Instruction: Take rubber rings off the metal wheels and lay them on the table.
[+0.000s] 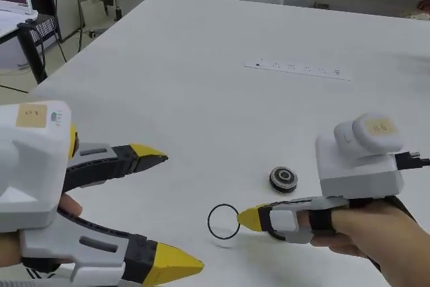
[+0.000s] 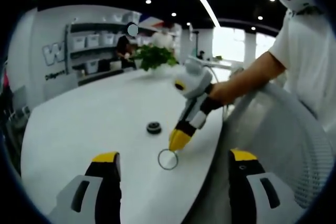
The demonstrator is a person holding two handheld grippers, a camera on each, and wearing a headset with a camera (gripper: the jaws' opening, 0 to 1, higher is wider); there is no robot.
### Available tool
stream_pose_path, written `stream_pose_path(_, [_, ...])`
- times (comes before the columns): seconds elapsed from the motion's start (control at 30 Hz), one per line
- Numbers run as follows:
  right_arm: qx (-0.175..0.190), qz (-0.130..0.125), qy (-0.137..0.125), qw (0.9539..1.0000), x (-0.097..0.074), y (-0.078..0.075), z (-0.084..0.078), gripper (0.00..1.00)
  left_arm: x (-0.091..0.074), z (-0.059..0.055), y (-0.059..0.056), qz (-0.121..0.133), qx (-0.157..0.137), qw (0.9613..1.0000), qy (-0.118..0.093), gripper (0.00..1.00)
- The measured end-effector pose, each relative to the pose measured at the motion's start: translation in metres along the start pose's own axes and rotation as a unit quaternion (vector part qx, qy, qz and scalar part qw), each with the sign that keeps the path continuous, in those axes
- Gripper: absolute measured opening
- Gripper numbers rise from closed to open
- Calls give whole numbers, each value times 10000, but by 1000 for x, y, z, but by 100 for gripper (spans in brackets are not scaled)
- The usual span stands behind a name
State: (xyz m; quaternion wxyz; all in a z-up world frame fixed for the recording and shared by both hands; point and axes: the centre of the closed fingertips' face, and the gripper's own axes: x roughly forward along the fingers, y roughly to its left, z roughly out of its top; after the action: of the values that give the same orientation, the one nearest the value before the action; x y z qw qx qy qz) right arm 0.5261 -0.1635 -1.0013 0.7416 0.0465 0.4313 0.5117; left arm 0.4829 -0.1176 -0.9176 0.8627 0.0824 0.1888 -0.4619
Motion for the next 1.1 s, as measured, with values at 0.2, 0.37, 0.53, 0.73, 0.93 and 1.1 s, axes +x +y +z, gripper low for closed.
stream_pose_path(0.2, [-79,-63,45,9999,1,-4,-2,0,-1,1,1,14,-3,10000,-20,85])
stream_pose_path(0.37, [-259,-109,93,9996,3,-4,-4,0,0,-1,1,20,17,10000,23,84])
stream_pose_path(0.53, [-664,-182,207,9974,5,-3,-7,2,0,-1,1,24,52,10000,30,83])
stream_pose_path(0.73, [-979,-262,285,9944,7,-3,-8,6,-1,-1,2,62,46,10000,22,82])
stream_pose_path(0.93, [-1213,-340,321,9915,6,-5,-8,8,-1,-1,2,60,76,9999,37,82])
stream_pose_path(1.1, [-1273,-355,333,9907,5,-6,-7,10,-2,-2,2,72,88,9999,62,81])
